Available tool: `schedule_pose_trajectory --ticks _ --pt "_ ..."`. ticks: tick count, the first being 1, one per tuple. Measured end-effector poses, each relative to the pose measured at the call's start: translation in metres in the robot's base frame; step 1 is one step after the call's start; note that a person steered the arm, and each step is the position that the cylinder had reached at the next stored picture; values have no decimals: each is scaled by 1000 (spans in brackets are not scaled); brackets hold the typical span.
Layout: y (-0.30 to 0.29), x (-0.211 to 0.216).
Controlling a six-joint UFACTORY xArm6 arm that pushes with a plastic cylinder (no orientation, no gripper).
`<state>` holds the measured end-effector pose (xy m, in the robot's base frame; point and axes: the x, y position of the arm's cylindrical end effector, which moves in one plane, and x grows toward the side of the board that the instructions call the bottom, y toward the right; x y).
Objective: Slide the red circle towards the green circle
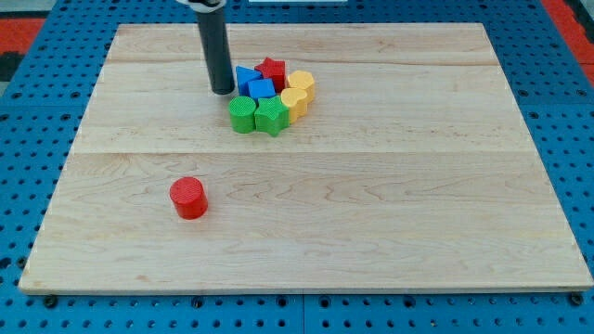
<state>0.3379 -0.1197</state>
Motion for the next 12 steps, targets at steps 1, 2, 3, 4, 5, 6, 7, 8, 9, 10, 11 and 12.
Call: schedule_pose_trajectory --ticks 1,2,3,4,5,6,7,8,9,10,11,12 --pt "-70 40" --pt "-115 98" --pt "-111 172" --pt "-71 225" --pt "-32 217" --pt "-20 169" --pt "-20 124" --pt "-25 155" --pt "-6 175" --pt "0 140" --pt "-19 89" --pt "-30 78"
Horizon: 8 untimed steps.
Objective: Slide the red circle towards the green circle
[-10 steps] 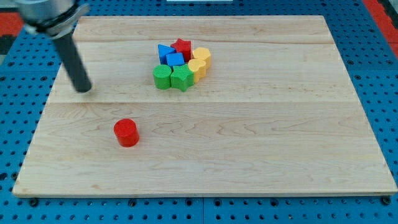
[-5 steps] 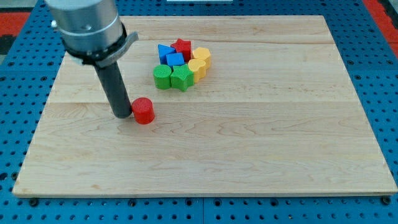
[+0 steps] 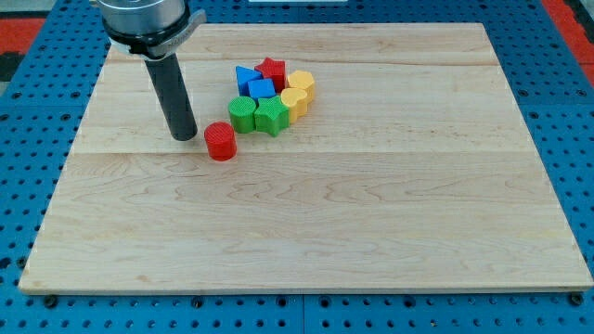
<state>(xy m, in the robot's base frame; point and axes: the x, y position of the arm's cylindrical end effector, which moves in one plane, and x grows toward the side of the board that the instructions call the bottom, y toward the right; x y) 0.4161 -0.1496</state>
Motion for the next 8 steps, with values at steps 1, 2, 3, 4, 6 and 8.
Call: schedule_pose_trajectory --ticks 1,2,3,4,6,8 --pt "0 45" --pt "14 80" --pt "69 73" --pt "71 52" --pt "11 3" --pt "9 -7"
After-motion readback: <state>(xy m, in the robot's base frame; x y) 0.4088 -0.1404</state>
